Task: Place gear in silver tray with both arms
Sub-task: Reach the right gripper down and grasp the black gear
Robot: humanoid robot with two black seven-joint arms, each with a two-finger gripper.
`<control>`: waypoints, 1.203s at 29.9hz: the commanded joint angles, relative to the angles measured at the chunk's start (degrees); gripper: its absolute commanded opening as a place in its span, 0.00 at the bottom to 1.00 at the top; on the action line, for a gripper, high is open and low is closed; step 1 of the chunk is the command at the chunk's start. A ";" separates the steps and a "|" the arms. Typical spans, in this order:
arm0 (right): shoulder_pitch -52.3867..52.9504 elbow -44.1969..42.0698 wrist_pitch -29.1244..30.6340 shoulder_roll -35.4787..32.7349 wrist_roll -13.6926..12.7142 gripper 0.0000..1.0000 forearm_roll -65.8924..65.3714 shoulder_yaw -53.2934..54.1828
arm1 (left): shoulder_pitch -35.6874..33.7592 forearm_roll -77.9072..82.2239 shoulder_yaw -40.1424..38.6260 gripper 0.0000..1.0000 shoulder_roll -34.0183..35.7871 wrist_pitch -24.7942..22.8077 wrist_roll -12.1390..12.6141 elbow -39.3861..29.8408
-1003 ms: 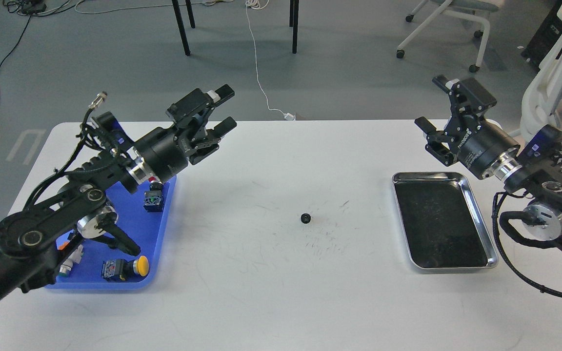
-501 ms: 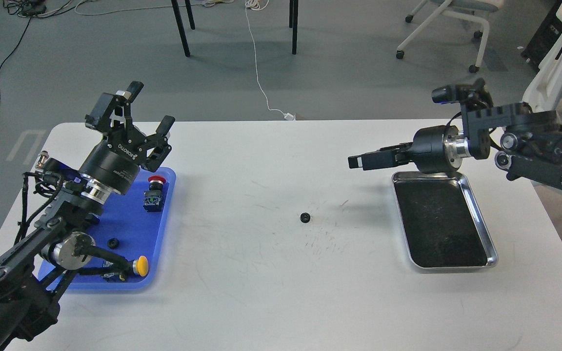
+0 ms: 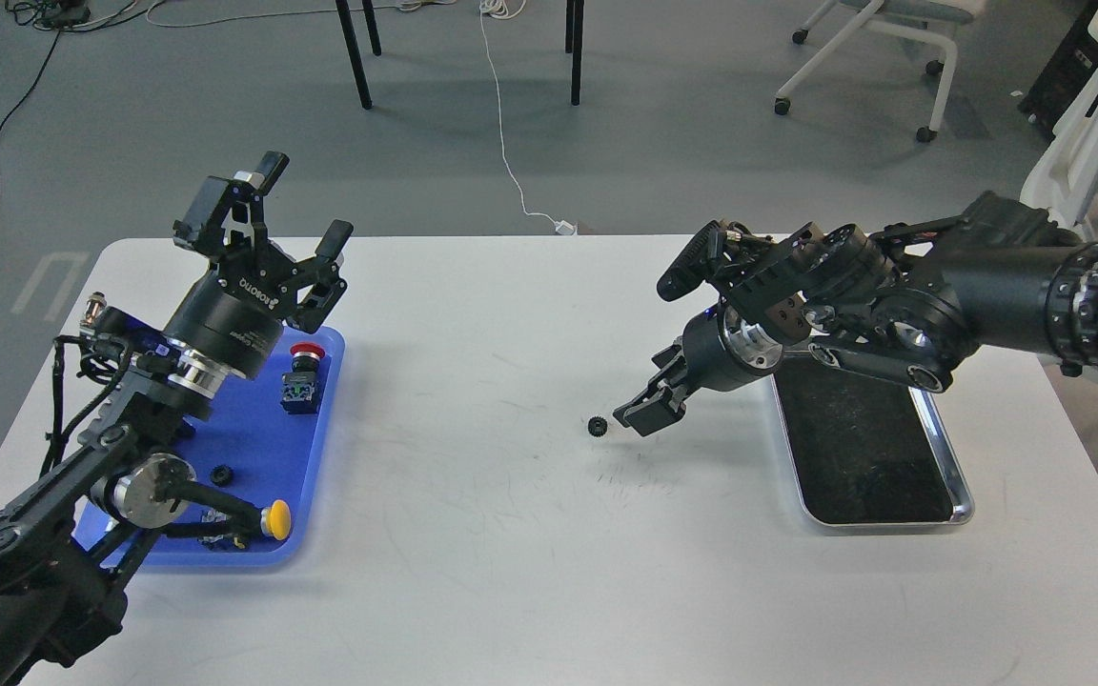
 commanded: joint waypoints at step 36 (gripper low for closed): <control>-9.70 -9.52 -12.91 6.57 0.00 0.48 0.44 -2.94 | 1.25 0.10 -0.08 0.98 -0.08 0.09 0.01 -1.86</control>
